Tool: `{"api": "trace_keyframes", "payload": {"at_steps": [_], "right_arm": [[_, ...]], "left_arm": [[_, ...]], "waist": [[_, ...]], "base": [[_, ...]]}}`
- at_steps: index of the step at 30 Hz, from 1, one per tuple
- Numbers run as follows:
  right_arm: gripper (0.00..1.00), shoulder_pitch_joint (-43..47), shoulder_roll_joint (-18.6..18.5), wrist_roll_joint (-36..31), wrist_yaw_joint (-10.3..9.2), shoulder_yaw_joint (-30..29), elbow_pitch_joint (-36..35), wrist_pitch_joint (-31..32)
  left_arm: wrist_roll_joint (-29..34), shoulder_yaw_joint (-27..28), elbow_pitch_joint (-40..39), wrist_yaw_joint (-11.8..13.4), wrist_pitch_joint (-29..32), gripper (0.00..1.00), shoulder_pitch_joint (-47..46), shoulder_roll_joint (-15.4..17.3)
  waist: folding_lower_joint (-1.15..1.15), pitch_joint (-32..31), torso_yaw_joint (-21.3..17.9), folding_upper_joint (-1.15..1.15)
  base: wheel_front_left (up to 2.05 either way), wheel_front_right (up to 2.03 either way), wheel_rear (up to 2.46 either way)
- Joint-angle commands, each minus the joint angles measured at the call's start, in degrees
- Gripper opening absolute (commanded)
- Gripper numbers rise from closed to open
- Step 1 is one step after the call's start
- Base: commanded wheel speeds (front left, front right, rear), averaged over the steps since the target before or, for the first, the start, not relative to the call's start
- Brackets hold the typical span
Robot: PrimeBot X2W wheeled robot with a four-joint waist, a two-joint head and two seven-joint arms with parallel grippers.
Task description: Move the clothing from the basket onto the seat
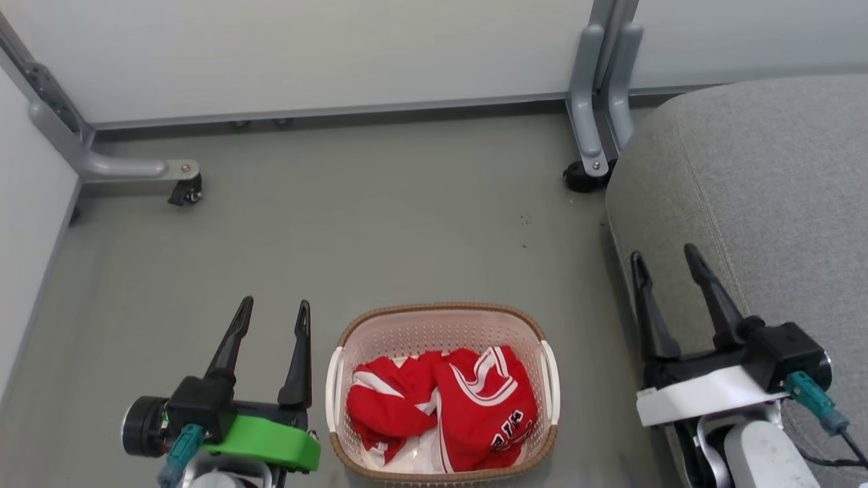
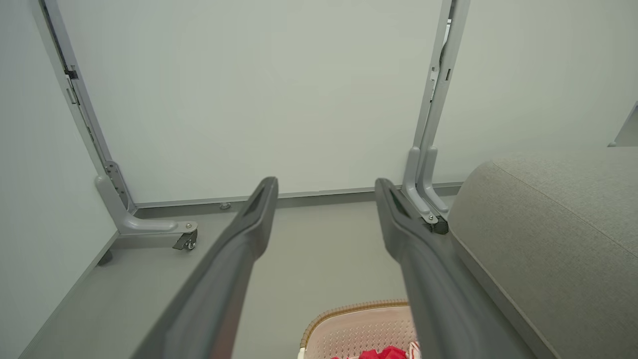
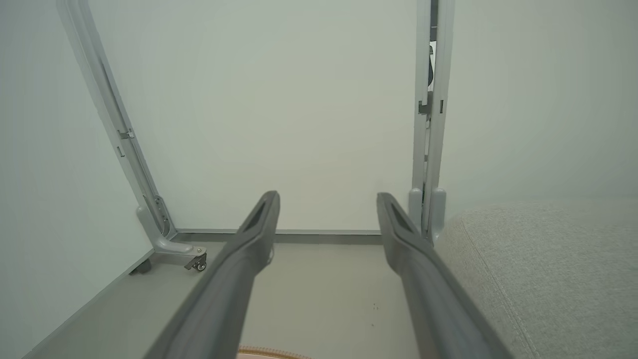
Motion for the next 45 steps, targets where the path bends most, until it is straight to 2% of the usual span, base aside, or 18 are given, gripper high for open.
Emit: {"api": "trace_keyframes", "payload": {"at_steps": [1,8,16,27,32,38,41,45], "right_arm": [[1.00,-1.53,-0.23,0.70,0.00,-0.75,-0.23,-0.17],[1.00,-8.29,-0.21,0.44,0.00,-2.54,-1.74,-0.17],[1.00,-14.91,-0.21,-0.62,0.00,-4.40,-5.36,-0.17],[1.00,-20.08,-0.14,-0.82,0.00,-9.25,-10.62,-0.17],[1.00,-22.01,-0.14,-0.81,0.00,-8.83,-11.61,-0.17],[1.00,-23.85,-0.16,0.18,0.00,-7.60,-12.38,-0.17],[1.00,-24.14,-0.14,0.73,0.00,-7.24,-12.03,-0.17],[1.00,-24.30,-0.15,1.33,0.00,-7.07,-11.72,-0.17]], "left_arm": [[-0.57,-0.53,1.37,-0.38,-0.02,1.00,-2.34,0.31],[0.79,-4.80,9.18,-0.96,-0.02,1.00,-11.94,0.93],[-1.35,-16.39,17.91,-0.98,-0.03,1.00,-24.09,6.53],[-6.48,-30.69,29.87,-0.99,-0.02,1.00,-38.78,11.23],[-14.71,-37.90,37.07,-0.99,-0.02,1.00,-44.67,11.53],[-20.06,-44.76,47.69,-0.99,2.33,1.00,-50.03,11.05],[-22.22,-47.32,50.50,-0.98,4.37,1.00,-51.41,10.76],[-25.10,-49.94,51.01,-0.98,3.51,1.00,-53.19,10.74]], "waist": [[0.00,5.58,-0.86,0.00],[0.00,16.43,-3.15,0.00],[0.00,29.40,-7.64,0.00],[0.00,42.49,-11.36,0.00],[0.00,47.18,-12.46,0.00],[0.00,51.05,-14.31,0.00],[0.00,52.06,-15.18,0.00],[0.00,52.97,-16.00,0.00]], "base": [[0.00,0.00,0.00],[0.00,0.00,0.00],[0.00,0.00,0.00],[0.00,0.00,0.00],[0.00,0.00,0.00],[0.00,0.00,0.00],[0.00,0.00,0.00],[0.00,0.00,0.00]]}}
